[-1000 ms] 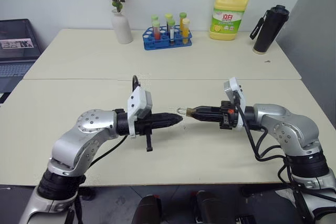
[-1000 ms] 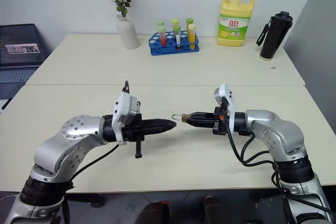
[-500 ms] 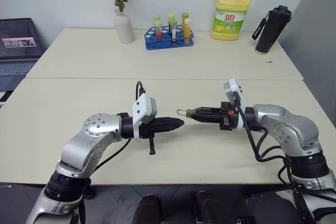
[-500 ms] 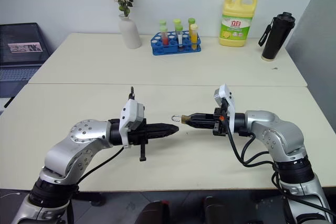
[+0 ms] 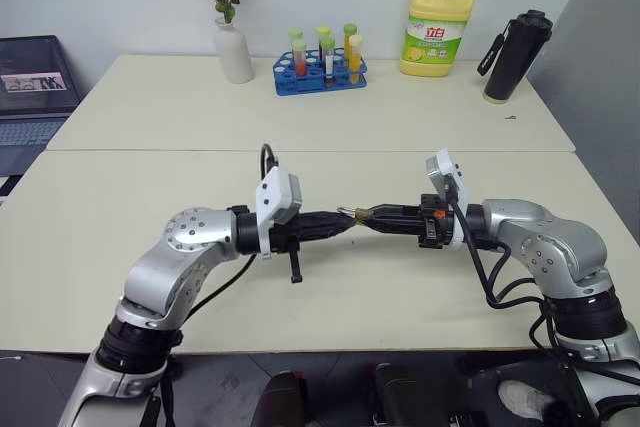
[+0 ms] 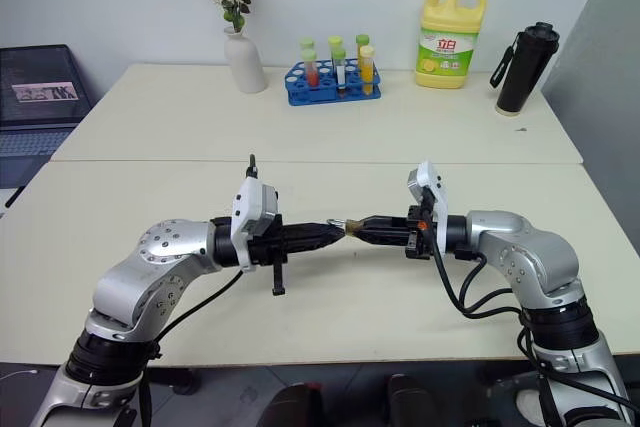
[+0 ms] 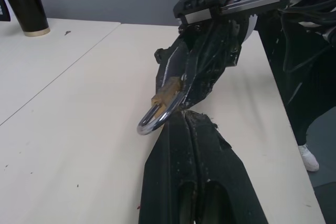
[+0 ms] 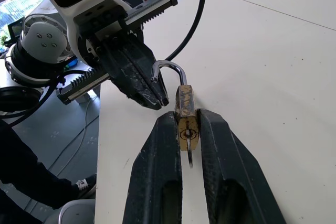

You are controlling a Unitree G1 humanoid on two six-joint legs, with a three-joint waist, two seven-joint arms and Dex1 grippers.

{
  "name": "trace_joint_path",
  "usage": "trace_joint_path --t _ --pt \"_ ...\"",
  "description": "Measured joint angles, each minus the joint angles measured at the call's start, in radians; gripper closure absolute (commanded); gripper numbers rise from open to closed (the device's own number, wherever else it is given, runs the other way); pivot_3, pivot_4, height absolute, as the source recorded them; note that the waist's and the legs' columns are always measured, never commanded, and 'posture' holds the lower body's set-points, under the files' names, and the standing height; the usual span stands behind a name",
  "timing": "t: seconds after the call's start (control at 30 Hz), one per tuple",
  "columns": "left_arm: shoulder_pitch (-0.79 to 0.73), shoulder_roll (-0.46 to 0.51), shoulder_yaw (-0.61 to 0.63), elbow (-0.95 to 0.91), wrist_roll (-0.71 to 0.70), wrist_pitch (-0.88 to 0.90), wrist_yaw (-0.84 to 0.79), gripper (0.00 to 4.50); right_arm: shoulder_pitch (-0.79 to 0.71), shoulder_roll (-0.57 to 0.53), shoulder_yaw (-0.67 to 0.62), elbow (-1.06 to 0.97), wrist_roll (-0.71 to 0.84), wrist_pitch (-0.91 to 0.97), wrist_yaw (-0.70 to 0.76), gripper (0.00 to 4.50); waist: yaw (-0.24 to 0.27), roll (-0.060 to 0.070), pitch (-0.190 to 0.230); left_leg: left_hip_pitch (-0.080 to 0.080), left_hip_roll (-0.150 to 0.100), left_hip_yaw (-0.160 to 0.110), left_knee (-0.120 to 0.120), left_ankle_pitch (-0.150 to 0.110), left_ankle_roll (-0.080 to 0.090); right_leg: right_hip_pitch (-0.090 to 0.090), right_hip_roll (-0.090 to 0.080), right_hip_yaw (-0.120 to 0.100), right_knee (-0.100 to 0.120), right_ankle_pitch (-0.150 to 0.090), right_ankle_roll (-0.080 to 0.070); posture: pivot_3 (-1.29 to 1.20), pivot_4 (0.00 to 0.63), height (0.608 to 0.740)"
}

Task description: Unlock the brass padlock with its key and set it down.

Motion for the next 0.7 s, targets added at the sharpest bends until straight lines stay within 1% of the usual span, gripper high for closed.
trace_joint_path --t 0.43,0.7 --pt "-0.031 -0.036 0.003 0.029 0.0 -0.002 0.009 4.5 0.005 -0.01 0.001 -0.002 -0.001 0.001 0.0 4.36 0.0 0.0 0.0 0.0 0.0 0.0 0.0 0.0 0.0 0.0 0.0 0.0 0.0 0.0 0.0 0.0 0.15 0.74" --pt "-0.033 -0.037 0.003 0.044 0.005 -0.015 0.006 4.5 0.006 -0.016 0.0 -0.002 -0.003 0.0 0.0 4.36 0.0 0.0 0.0 0.0 0.0 0.0 0.0 0.0 0.0 0.0 0.0 0.0 0.0 0.0 0.0 0.0 0.15 0.74"
